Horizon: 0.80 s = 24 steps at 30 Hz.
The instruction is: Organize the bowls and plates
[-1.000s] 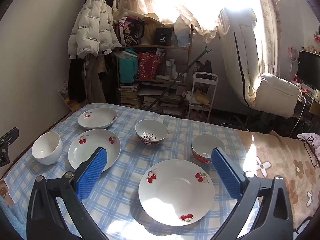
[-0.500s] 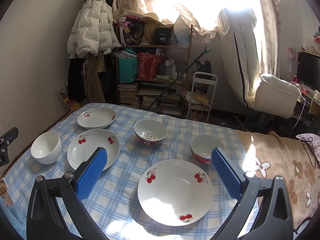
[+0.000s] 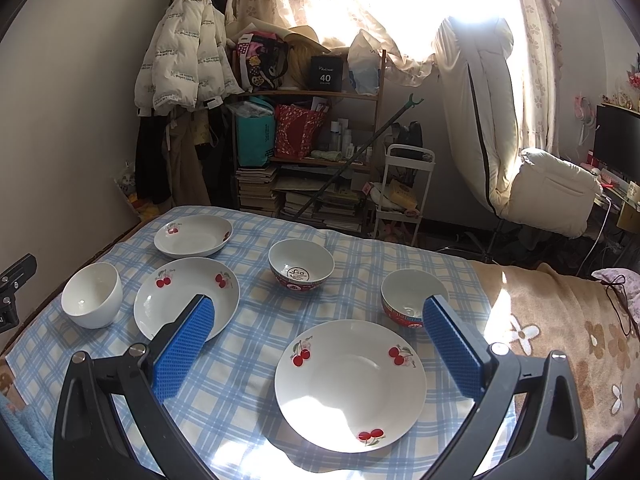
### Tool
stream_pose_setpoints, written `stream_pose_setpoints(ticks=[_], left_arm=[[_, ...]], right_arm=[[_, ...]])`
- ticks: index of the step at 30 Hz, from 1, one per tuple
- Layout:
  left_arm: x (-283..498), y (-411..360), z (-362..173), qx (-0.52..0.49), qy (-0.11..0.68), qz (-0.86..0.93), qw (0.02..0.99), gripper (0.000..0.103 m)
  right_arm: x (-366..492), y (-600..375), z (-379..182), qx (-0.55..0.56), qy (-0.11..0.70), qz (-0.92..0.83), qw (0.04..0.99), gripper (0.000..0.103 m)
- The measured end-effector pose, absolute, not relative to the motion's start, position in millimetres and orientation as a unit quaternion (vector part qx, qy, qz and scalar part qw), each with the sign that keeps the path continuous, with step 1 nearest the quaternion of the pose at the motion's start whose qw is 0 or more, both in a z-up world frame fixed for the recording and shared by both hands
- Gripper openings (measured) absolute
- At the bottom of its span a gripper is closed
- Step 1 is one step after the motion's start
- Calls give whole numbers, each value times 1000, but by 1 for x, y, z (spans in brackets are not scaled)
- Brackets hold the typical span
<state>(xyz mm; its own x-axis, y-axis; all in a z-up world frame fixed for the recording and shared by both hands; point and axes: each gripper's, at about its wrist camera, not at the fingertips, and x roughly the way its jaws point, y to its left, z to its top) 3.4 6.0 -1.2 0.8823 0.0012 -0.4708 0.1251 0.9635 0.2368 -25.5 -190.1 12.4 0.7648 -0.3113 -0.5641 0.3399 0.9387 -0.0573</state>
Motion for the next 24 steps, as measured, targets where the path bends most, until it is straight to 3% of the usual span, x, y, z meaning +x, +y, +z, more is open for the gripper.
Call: stream_pose_setpoints(ticks=[24], left_arm=[[3,6,-3,132,240,-32,961,102]], right_arm=[[-25,-192,9,22,299,-174,938,103]])
